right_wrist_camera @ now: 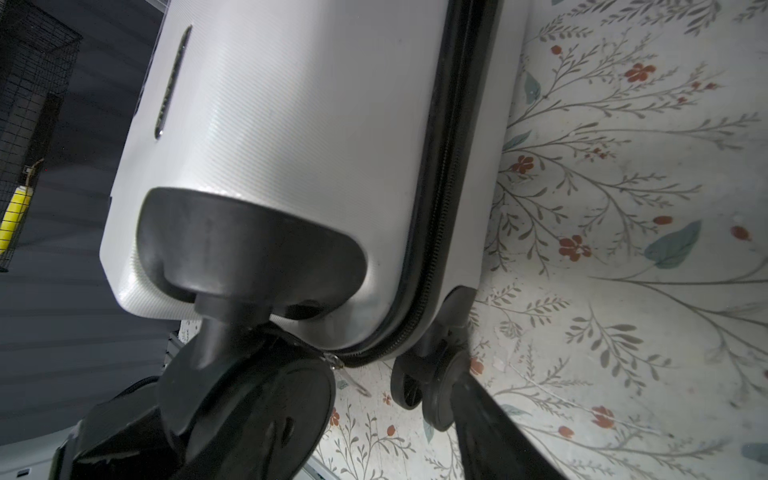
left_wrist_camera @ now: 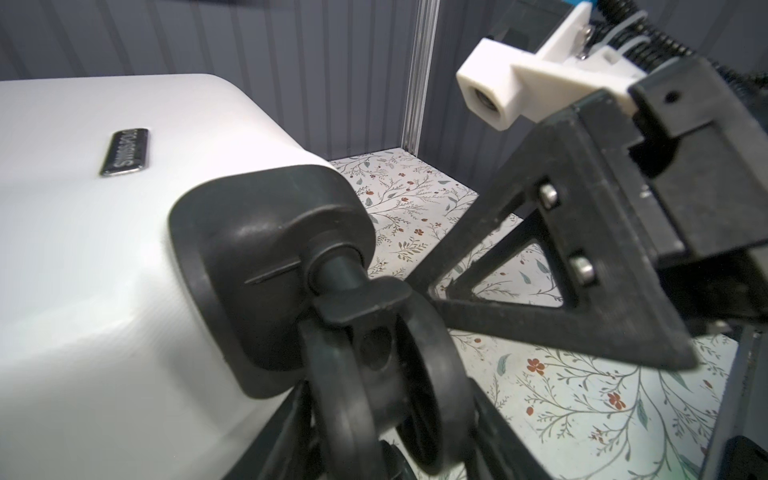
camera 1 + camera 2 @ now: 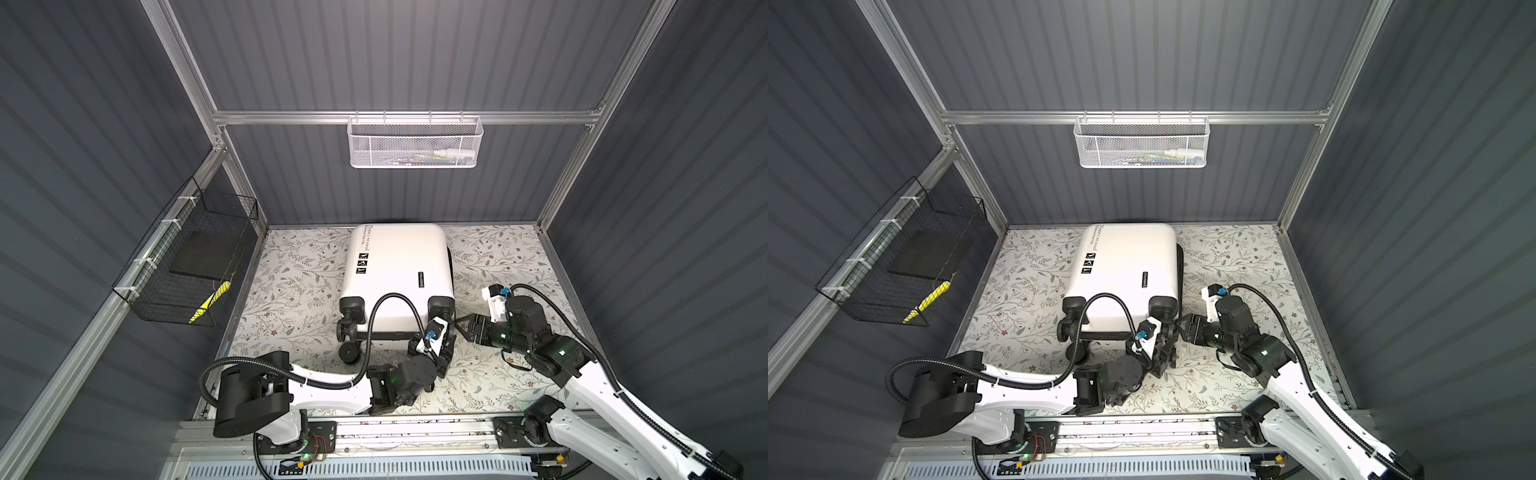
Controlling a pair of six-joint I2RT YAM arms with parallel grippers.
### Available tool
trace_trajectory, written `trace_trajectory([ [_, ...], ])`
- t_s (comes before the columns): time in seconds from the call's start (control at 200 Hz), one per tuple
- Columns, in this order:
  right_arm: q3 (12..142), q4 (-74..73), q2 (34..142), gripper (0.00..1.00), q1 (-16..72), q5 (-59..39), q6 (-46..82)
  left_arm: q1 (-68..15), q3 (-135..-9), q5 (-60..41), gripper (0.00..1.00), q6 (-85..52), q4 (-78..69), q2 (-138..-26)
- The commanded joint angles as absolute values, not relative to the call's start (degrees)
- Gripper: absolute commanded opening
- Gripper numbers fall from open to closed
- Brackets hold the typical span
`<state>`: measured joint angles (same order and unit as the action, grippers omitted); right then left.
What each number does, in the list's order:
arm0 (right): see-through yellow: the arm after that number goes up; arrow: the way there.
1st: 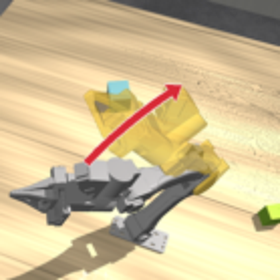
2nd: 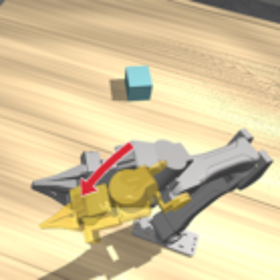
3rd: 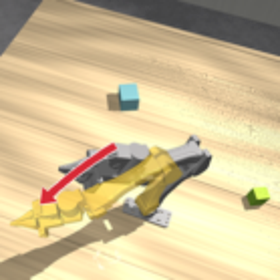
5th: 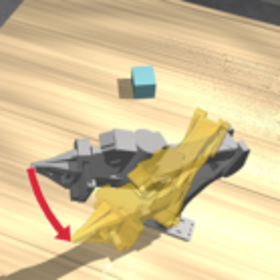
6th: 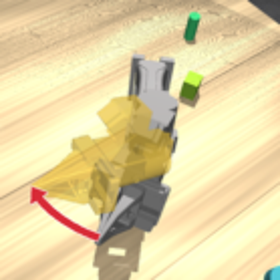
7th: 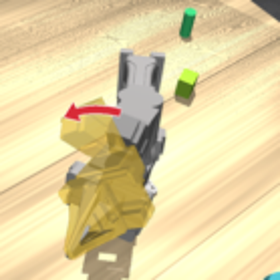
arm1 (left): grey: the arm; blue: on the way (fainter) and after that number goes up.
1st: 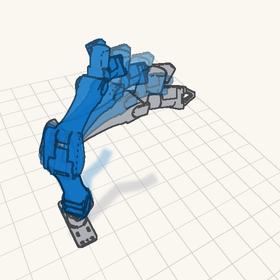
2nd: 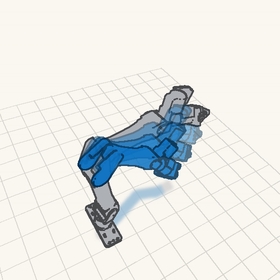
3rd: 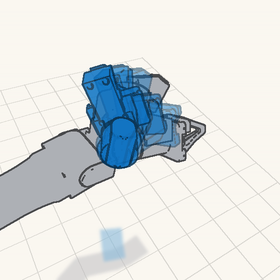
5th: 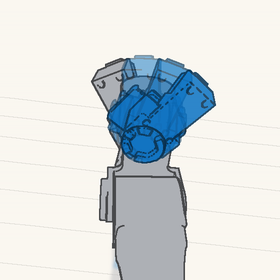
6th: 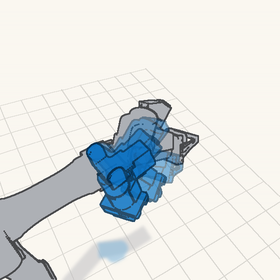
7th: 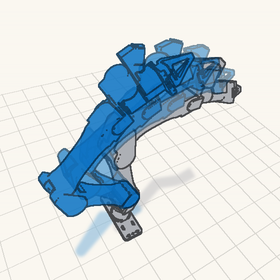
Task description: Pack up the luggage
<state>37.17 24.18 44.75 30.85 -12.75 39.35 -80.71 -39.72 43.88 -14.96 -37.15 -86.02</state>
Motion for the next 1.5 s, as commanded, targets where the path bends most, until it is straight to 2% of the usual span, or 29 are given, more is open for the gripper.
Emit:
trace_trajectory([
  [0.0, 39.3, 25.7, 43.0, 0.7, 30.5, -11.5, 38.2, -80.9, -41.9, 45.7, 0.51, -13.0, -38.4, -86.5],
  [0.135, 38.8, 27.8, 40.5, 0.74, 29.4, -10.3, 38.2, -80.9, -42.6, 45.9, 0.42, -10.6, -36.7, -85.7],
  [0.32, 35.0, 27.9, 37.2, 0.76, 28.8, -10.0, 39.1, -80.9, -45.7, 44.6, 0.41, -6.4, -31.0, -84.1],
  [0.56, 28.6, 25.6, 33.9, 0.76, 28.8, -11.1, 38.4, -80.9, -49.6, 41.3, 0.32, -5.3, -23.6, -80.8],
  [0.765, 23.3, 17.6, 31.5, 0.73, 29.1, -15.8, 34.4, -80.9, -52.0, 38.4, 0.2, -5.6, -19.4, -79.0],
  [0.885, 19.1, 9.7, 31.0, 0.71, 30.6, -17.5, 33.3, -81.0, -53.2, 36.8, 0.18, -6.1, -18.1, -78.9],
  [1.131, 12.0, -9.8, 37.3, 0.67, 36.4, -15.8, 32.9, -81.0, -54.5, 35.9, 0.13, -7.4, -16.2, -78.9],
  [1.496, 11.3, -23.2, 49.0, 0.58, 40.4, -11.7, 32.9, -81.1, -55.8, 35.3, 0.07, -8.3, -14.9, -79.0],
])
